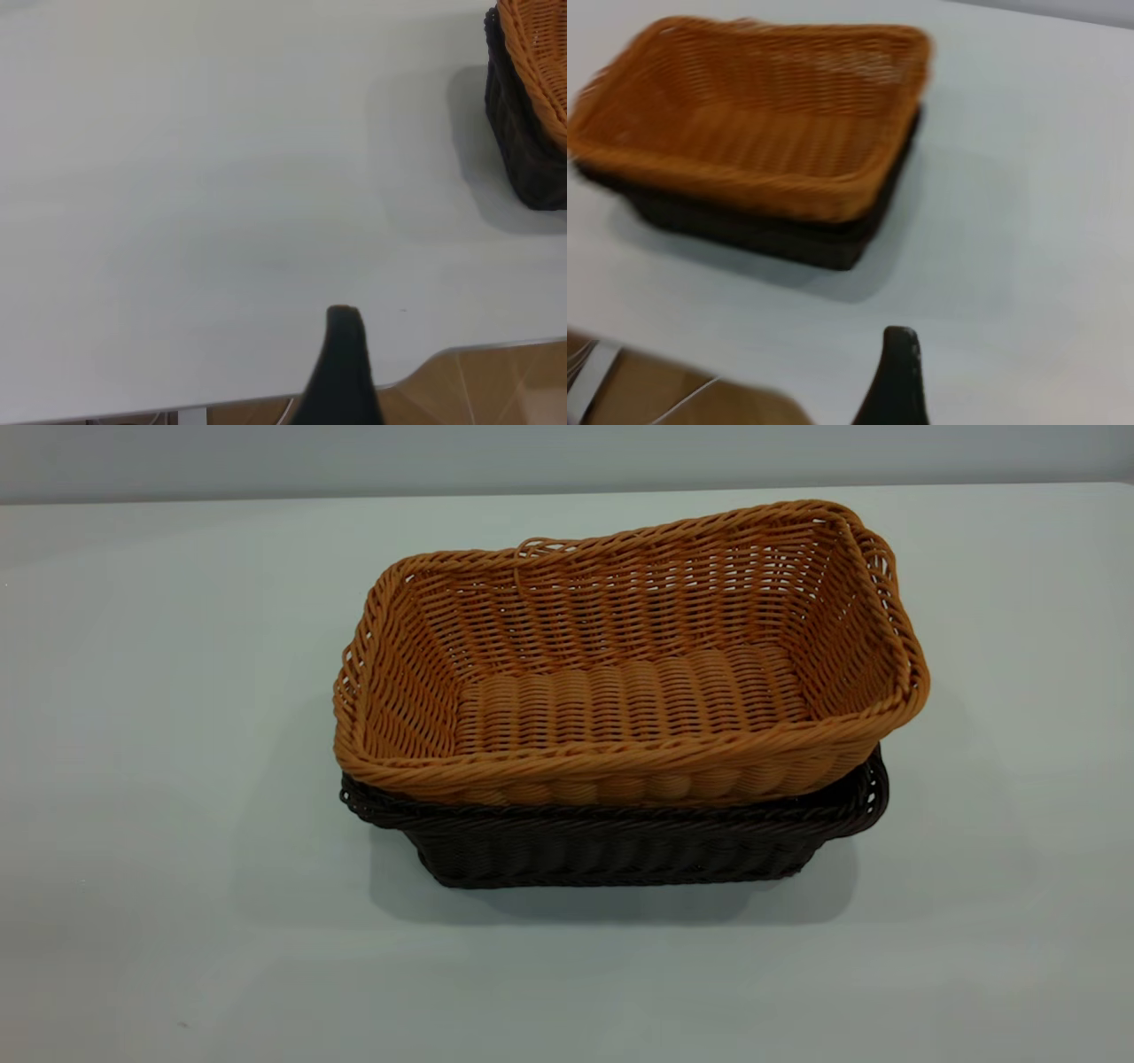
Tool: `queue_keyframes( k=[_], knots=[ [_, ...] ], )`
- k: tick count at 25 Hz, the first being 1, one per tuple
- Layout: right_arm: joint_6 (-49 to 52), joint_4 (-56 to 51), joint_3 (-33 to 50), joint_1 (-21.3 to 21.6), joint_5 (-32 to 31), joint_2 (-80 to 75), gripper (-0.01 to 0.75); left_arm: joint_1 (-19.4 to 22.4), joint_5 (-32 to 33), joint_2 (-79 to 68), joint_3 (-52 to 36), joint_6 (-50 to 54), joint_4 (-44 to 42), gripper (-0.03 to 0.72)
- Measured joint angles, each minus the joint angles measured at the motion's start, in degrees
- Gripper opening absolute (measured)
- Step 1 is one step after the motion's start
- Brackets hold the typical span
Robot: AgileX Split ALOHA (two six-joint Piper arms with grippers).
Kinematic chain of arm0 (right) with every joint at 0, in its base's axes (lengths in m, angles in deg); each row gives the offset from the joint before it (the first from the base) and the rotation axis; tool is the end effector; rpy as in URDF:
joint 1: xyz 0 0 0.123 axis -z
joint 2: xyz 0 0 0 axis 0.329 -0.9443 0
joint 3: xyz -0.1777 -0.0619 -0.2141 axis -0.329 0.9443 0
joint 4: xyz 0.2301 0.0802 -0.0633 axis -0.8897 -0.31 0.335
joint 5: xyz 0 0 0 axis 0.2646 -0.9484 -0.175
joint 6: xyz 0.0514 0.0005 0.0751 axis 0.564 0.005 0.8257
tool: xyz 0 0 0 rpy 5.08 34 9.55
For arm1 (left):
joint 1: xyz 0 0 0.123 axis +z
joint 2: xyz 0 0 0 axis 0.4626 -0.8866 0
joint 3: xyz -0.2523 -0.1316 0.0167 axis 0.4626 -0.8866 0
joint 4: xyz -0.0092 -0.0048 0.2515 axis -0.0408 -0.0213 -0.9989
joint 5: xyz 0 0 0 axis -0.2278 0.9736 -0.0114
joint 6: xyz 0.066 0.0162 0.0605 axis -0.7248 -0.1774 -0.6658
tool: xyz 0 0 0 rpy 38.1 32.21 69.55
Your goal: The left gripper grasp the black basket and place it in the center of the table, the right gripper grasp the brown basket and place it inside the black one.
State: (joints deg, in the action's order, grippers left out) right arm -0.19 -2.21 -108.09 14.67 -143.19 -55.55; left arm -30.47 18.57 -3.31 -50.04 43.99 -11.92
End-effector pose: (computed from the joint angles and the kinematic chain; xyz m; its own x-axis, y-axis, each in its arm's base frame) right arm -0.0112 0.0179 0.2637 -0.5133 -0.1351 -0.8475 -0.2998 0.9536 0.0296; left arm -0.0092 -0.0030 0.2687 -0.5026 0.0294 -0.8640 0.0863 0.9961 -0.0163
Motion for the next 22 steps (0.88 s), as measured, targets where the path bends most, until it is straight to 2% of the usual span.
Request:
queue_keyframes(
  k=[4, 6, 14, 22],
  knots=[
    [0.0, 0.3, 0.0, 6.7, 0.0, 0.0, 0.586, 0.0, 0.0, 0.0, 0.0, 0.0, 0.0, 0.573],
    [0.8, 1.0, 0.0, 8.3, 0.0, 0.0, 0.586, 0.0, 0.0, 0.0, 0.0, 0.0, 0.0, 0.573],
    [10.8, 8.6, 0.1, 8.7, 0.5, 0.0, 0.586, 0.0, 0.0, 0.0, 0.0, 0.0, 0.0, 0.573],
    [11.8, 9.7, 0.1, 8.7, 0.5, 0.0, 0.586, 0.0, 0.0, 0.0, 0.0, 0.1, 0.0, 0.573]
  ],
)
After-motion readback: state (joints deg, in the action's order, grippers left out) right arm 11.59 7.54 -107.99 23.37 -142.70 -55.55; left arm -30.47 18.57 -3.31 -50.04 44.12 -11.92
